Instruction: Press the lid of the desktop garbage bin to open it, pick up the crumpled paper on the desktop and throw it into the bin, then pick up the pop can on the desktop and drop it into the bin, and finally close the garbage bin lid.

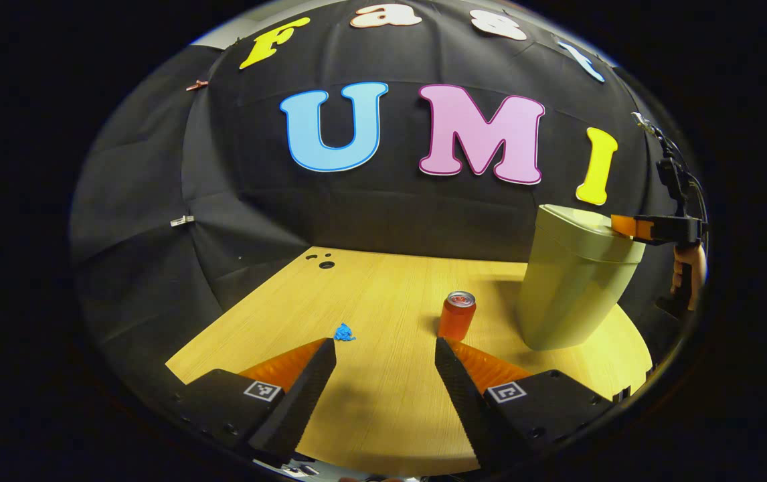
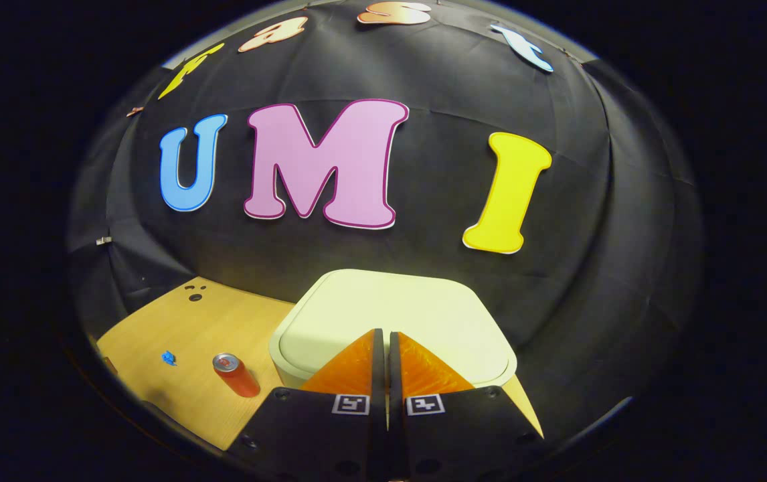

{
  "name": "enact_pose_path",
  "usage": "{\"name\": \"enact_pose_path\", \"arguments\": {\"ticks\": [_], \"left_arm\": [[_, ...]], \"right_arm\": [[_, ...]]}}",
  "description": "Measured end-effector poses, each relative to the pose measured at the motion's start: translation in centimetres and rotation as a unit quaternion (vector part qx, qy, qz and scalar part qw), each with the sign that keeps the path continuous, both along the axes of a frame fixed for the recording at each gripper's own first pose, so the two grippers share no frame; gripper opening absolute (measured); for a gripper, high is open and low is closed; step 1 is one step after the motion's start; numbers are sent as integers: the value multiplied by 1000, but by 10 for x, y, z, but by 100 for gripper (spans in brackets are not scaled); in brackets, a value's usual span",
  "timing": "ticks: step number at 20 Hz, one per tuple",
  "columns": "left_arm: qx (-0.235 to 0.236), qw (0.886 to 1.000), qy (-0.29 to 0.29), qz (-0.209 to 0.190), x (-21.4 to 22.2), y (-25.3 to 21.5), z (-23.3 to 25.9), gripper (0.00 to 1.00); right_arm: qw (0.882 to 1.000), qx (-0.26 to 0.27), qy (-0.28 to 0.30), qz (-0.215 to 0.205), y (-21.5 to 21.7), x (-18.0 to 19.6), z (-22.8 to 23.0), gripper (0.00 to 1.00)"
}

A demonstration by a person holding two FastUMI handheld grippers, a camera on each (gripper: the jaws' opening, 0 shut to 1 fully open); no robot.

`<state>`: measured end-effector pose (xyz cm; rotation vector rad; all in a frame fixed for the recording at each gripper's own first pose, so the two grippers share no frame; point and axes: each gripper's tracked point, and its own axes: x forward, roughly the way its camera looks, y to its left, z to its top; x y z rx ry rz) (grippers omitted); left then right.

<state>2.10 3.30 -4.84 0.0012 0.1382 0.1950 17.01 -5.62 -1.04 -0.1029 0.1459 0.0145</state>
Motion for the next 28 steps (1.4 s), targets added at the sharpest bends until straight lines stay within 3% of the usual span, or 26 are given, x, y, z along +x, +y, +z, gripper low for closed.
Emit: {"name": "enact_pose_path", "arguments": {"ticks": [5, 9, 15, 22, 28], "left_arm": [[15, 999, -31, -4, -22, 11, 21, 96], [27, 999, -45, 2, -44, 29, 26, 96], [2, 999, -45, 3, -70, 61, 13, 96], [-7, 999, -41, -16, -77, 85, -1, 96], [-10, 1000, -30, -2, -64, 99, -13, 96]], "right_arm": [[997, -65, -37, 9, 3, -6, 12, 5], [999, -30, -44, -8, 7, -28, 28, 5], [999, -6, -36, -26, 23, -77, 35, 5], [999, 39, -12, -21, 47, -137, 14, 5], [999, 45, 20, -11, 55, -155, -21, 5]]}}
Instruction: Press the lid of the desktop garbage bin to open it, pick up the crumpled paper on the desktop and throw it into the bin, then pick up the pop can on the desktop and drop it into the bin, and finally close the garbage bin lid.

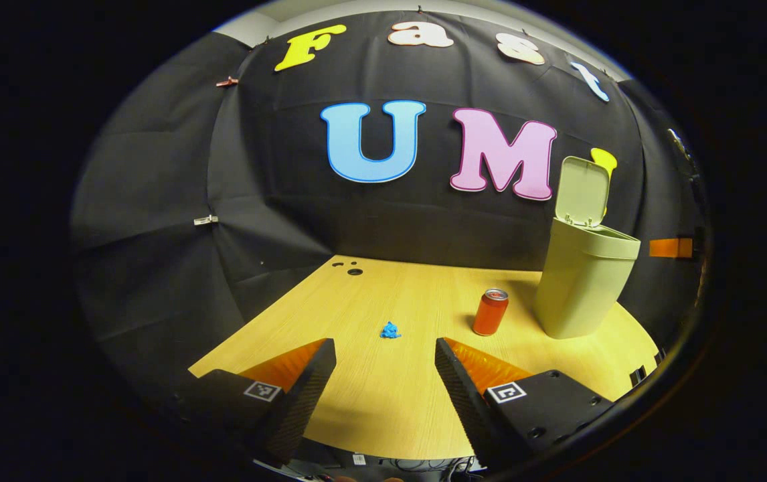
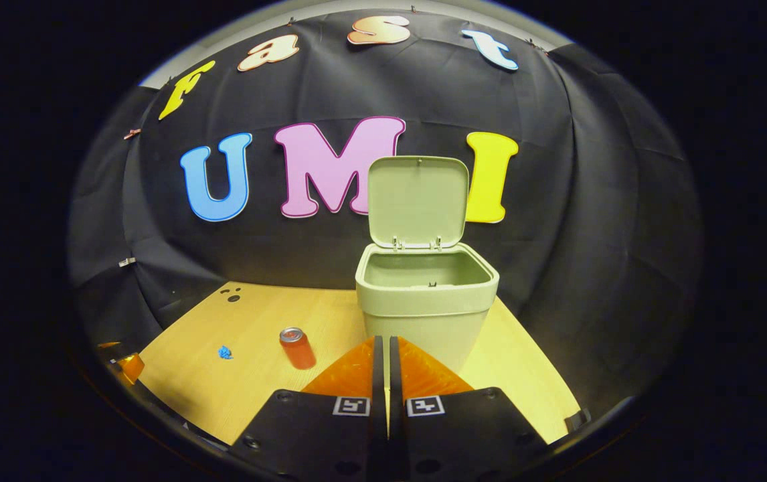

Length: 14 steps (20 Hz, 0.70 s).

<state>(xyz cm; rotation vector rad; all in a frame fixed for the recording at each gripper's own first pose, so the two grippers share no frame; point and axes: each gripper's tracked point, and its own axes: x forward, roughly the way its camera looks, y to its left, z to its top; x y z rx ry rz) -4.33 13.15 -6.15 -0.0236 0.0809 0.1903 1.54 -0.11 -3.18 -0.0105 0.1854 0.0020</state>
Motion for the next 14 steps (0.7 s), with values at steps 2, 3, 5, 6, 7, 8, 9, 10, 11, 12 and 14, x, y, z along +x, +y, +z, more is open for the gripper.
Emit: {"name": "enact_pose_path", "arguments": {"ticks": [2, 3, 5, 6, 7, 8, 9, 10, 11, 12, 14], "left_arm": [[-9, 1000, 6, -2, 11, 1, -2, 96], [-13, 1000, 8, -1, 17, 3, -3, 96], [-15, 1000, 13, 5, 32, 7, -3, 96], [-16, 1000, 15, 6, 42, 9, -3, 96], [-16, 1000, 18, 8, 50, 11, -4, 96], [-16, 1000, 21, 8, 59, 13, -4, 96], [-16, 1000, 24, 7, 69, 13, -7, 96], [-15, 999, 29, 5, 79, 14, -8, 96], [-12, 999, 34, 5, 89, 15, -14, 96], [-11, 999, 40, 3, 98, 17, -17, 96], [-24, 998, 53, -1, 119, 16, -32, 96]], "right_arm": [[1000, -3, 10, 8, 4, 3, -8, 5], [1000, -4, 13, 10, 4, 5, -11, 5], [1000, 2, 18, 13, 6, 10, -13, 5], [1000, 5, 22, 14, 7, 14, -17, 5], [999, 7, 27, 17, 9, 17, -22, 5], [999, 8, 35, 23, 12, 20, -27, 5], [999, 7, 42, 28, 14, 22, -34, 6], [998, 4, 50, 32, 15, 25, -39, 8], [998, 4, 55, 37, 17, 26, -44, 16], [997, 3, 62, 44, 21, 28, -49, 23], [996, 0, 71, 51, 23, 27, -59, 73]]}}
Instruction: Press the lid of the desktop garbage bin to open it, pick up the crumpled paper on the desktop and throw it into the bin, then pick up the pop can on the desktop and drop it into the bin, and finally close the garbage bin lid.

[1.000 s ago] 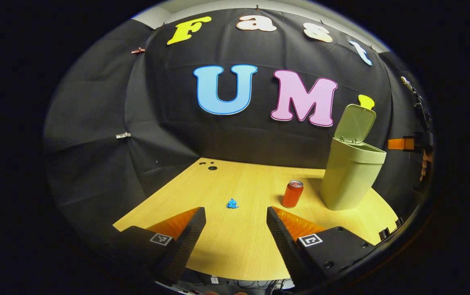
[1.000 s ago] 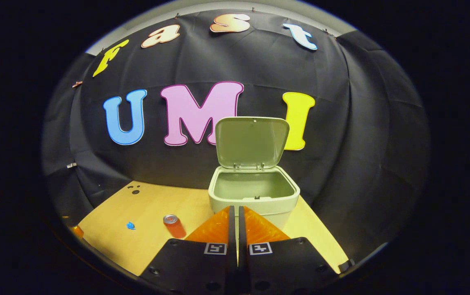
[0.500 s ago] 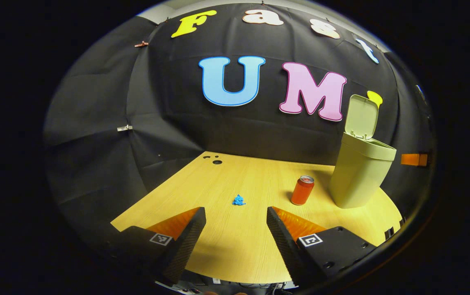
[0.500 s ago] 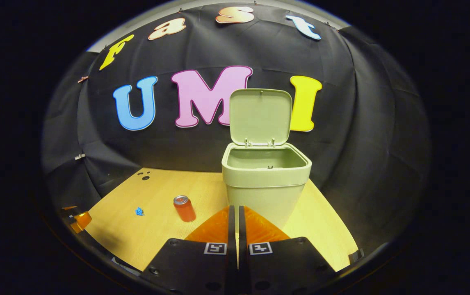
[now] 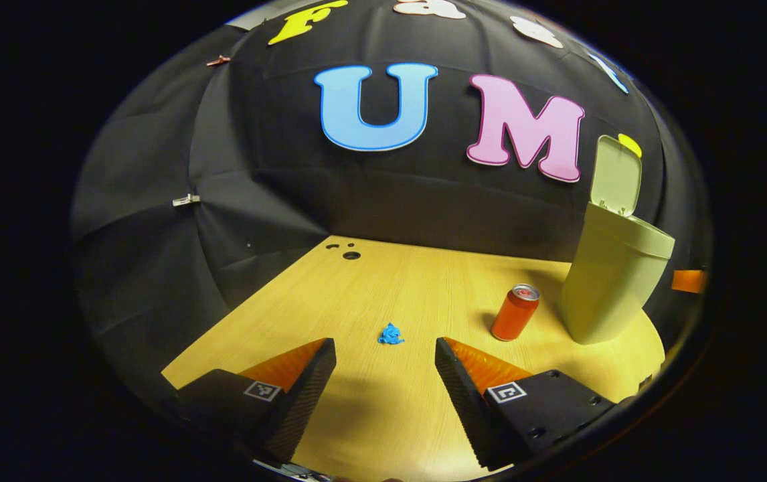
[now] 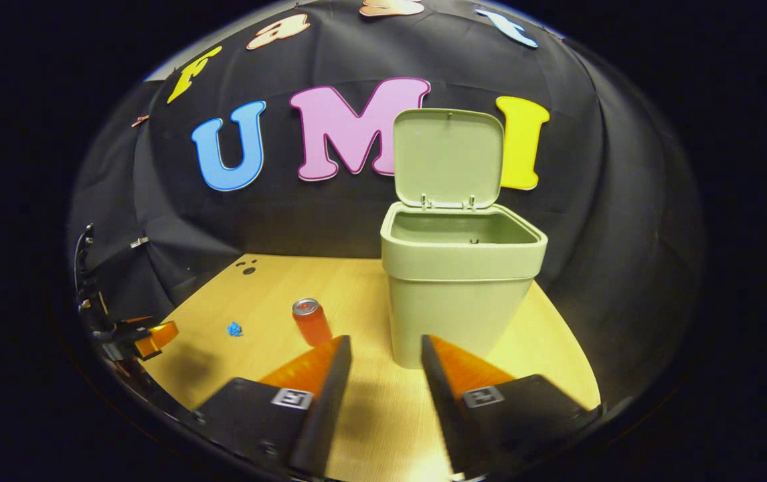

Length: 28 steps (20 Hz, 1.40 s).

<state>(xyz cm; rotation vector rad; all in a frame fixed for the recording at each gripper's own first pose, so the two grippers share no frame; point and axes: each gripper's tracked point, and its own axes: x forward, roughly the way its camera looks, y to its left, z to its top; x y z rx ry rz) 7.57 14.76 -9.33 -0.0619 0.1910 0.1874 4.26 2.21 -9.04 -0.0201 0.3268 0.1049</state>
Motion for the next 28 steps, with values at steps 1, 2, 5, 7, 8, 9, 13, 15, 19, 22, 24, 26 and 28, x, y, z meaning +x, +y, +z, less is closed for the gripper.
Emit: {"name": "enact_pose_path", "arguments": {"ticks": [1, 2, 5, 7, 8, 9, 13, 15, 19, 22, 24, 26, 28], "left_arm": [[-12, 1000, 9, -1, 10, 0, -9, 96], [-20, 1000, 16, 0, 20, 1, -14, 96], [-15, 1000, 23, 8, 50, 7, -24, 96], [-5, 1000, 28, 12, 71, 13, -29, 96], [-1, 999, 31, 13, 81, 16, -32, 96], [3, 999, 34, 13, 91, 18, -36, 96], [13, 998, 58, 23, 129, 29, -62, 96], [6, 997, 70, 28, 141, 32, -72, 96], [2, 994, 105, 27, 159, 34, -99, 96], [5, 993, 113, 22, 167, 32, -107, 96], [12, 993, 114, 23, 171, 30, -107, 95], [12, 993, 111, 26, 180, 29, -107, 91], [6, 993, 112, 31, 184, 29, -108, 85]], "right_arm": [[1000, -1, 4, 0, 0, 0, -4, 99], [1000, -3, 8, -1, 0, 0, -8, 100], [1000, -7, 23, -5, -5, -4, -19, 98], [999, -9, 39, -8, -9, -8, -30, 98], [999, -6, 49, -9, -9, -8, -35, 98], [998, -4, 58, -10, -10, -10, -40, 98], [997, 0, 81, -13, -11, -16, -53, 98], [996, -1, 89, -13, -12, -21, -58, 98], [995, 0, 104, -9, -10, -27, -67, 98], [994, -2, 109, -7, -9, -29, -71, 98], [993, -4, 114, -6, -9, -30, -74, 98], [993, 3, 122, -7, -8, -32, -76, 98], [993, 8, 121, -10, -8, -32, -75, 99]]}}
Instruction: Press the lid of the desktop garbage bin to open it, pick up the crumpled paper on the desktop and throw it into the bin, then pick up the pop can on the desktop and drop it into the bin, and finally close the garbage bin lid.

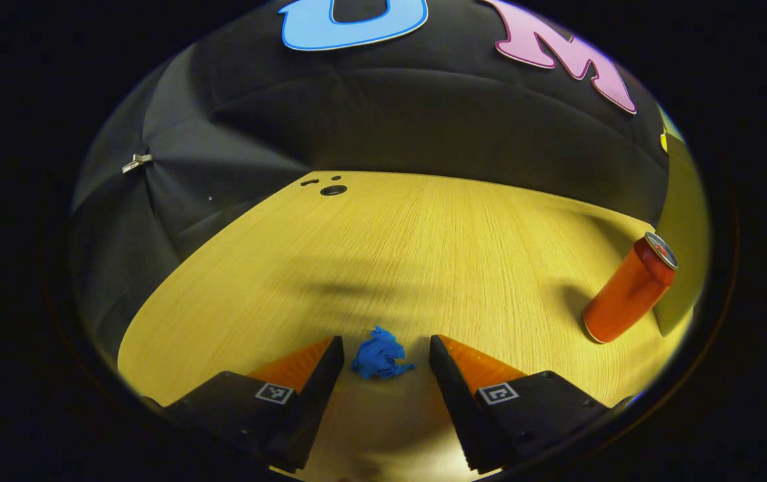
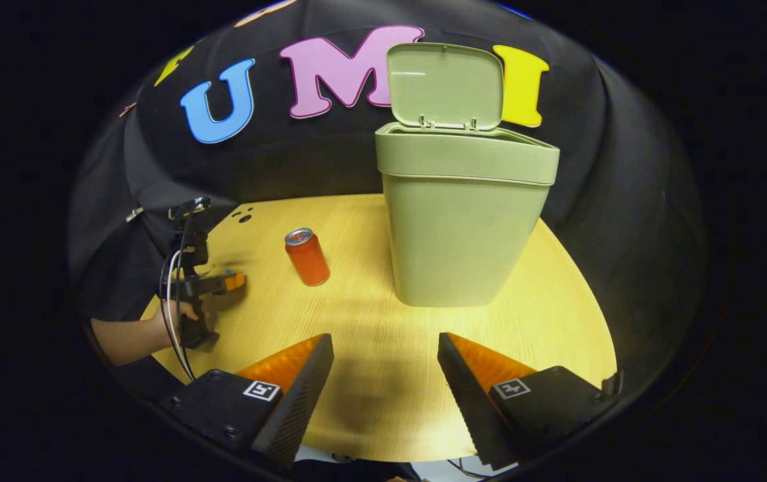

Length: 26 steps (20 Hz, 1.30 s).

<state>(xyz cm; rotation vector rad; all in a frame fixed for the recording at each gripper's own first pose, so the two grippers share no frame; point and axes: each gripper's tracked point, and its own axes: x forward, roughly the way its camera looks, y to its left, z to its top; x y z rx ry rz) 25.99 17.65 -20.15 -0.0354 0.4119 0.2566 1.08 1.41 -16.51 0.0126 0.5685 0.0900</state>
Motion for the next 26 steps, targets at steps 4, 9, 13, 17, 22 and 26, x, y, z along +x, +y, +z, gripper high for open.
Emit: {"name": "enact_pose_path", "arguments": {"ticks": [4, 9, 13, 17, 22, 26], "left_arm": [[1, 1000, 1, -1, 2, -1, -3, 70], [-3, 1000, -4, 4, 1, 0, -1, 34], [4, 1000, -6, 13, -4, 5, 8, 28], [-1, 999, -43, -2, -12, -11, 44, 28], [18, 995, -89, -46, -38, -38, 109, 27], [32, 990, -113, -81, -59, -68, 158, 27]], "right_arm": [[1000, -3, -3, -1, 0, -1, 0, 99], [1000, 2, 2, 3, 6, -7, -5, 98], [1000, -4, -2, 6, 5, -8, -5, 98], [1000, 3, -3, 0, 3, -6, -6, 98], [1000, 9, -14, 3, 2, 0, -6, 99], [999, 28, -26, 6, 6, 9, -4, 100]]}}
